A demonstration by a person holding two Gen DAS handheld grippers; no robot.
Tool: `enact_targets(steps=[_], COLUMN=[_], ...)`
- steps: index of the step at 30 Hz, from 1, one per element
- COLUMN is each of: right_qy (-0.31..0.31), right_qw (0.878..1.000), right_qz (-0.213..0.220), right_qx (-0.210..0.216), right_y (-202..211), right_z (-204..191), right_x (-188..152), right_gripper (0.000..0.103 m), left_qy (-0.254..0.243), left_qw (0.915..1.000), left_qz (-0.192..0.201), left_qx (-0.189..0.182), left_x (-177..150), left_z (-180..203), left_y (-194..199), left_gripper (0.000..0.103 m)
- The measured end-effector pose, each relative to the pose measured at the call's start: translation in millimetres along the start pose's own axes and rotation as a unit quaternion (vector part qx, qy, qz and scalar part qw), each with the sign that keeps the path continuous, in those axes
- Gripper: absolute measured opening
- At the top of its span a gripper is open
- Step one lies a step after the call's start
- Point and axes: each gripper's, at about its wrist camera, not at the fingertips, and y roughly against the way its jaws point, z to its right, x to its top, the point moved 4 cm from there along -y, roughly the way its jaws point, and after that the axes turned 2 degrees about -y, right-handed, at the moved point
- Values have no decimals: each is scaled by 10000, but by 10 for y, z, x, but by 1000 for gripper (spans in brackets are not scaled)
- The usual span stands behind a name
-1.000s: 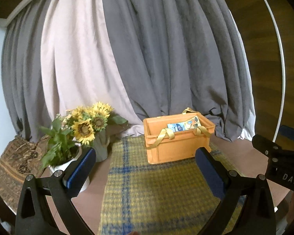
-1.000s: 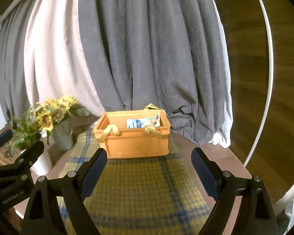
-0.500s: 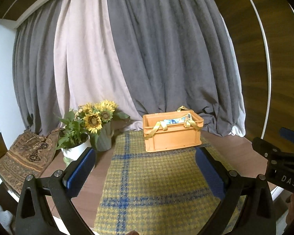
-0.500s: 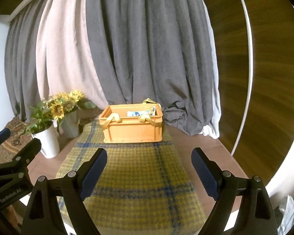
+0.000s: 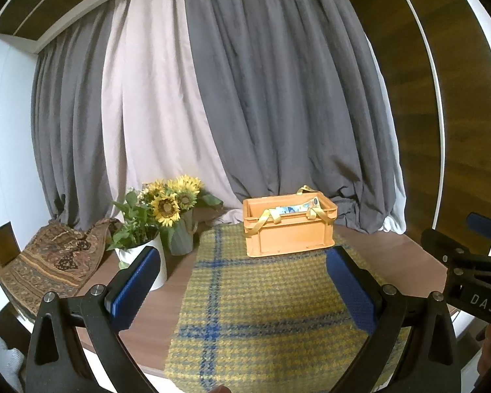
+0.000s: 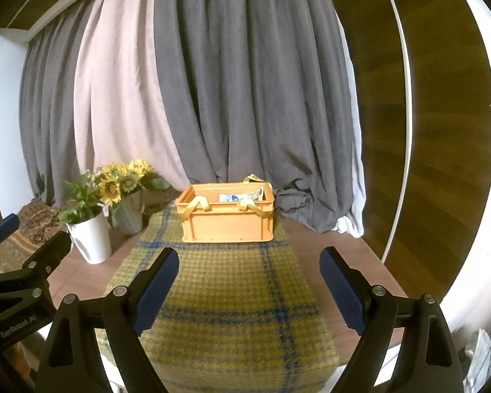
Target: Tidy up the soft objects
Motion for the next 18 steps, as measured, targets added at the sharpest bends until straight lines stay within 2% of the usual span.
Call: enact_targets(steps=[18], right_qy=[-7], right_qw=[9999], right_qz=[109], right_qx=[29], right_y=[130], right_z=[61], right_x=[11], right_gripper=[89], left_qy=[-58], left_qw=[9998], left_qz=[172], left_qx=[45], left_x=[61], left_z=[34], left_y=[185], left_gripper=[103])
